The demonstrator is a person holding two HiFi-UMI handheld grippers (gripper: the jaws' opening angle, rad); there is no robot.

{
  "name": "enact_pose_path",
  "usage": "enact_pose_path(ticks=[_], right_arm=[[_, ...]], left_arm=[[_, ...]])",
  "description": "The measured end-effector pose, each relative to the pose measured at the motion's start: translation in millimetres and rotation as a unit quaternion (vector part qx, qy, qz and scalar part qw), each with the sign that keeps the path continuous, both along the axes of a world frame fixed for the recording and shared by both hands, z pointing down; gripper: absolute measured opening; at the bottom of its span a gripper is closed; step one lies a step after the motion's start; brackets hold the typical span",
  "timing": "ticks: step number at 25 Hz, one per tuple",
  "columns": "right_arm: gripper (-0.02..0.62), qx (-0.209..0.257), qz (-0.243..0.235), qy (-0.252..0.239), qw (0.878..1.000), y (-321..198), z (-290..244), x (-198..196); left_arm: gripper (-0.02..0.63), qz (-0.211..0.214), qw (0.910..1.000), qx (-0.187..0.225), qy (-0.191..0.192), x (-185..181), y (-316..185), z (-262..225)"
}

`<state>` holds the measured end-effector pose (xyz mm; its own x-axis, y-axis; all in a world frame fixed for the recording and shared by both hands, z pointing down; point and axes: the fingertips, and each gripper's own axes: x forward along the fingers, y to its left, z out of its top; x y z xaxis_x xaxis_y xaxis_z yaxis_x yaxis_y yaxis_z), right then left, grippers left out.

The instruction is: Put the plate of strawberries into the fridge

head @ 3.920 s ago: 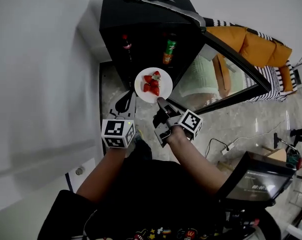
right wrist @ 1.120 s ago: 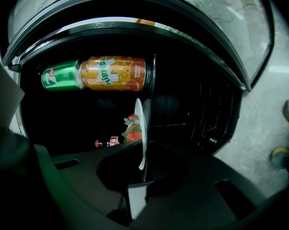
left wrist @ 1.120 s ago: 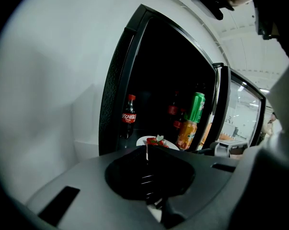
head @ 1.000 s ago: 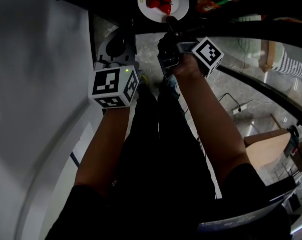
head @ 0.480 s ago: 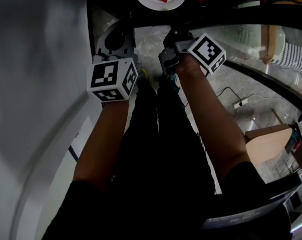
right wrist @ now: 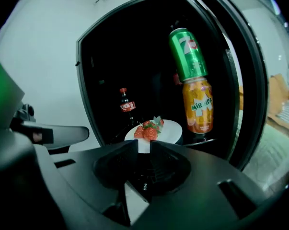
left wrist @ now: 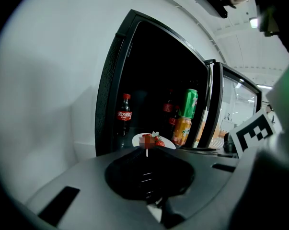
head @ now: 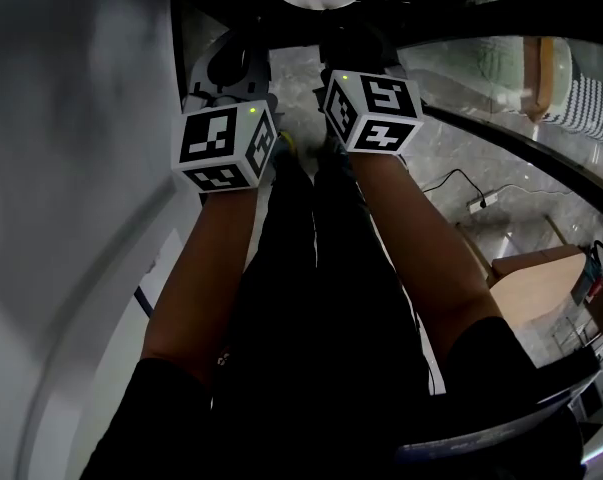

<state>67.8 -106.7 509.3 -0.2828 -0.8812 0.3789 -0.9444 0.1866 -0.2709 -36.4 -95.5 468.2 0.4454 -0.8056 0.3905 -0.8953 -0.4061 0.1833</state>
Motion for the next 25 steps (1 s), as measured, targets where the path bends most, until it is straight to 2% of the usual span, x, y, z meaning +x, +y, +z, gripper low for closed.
enact_pose_path(ticks=[4, 7, 14, 25], right_arm=[[0.077, 0.006, -0.02, 0.046, 0.999, 2.4, 5.8, -9.1], [0.077, 0.004, -0.035, 0.062, 0.997, 5.5, 15.7, -12.5], [0.077, -0.004, -0.031, 0.061, 0.998, -3.7, 30.6, -5.2], [0.077, -0.002, -0.017, 0.057, 0.998, -26.7, 23.4, -6.7]], left_arm=[[0.011, 0.001, 1.0, 0.005, -0.003, 1.2, -2.5, 0.6], [0.011, 0.0, 1.0, 0.003, -0.005, 4.7, -3.5, 6.0], [0.011, -0.006, 0.9999, -0.006, -0.007, 6.7, -4.0, 16.8], [0.011, -0.006, 0.9999, -0.014, -0.007, -2.3, -12.3, 15.1]])
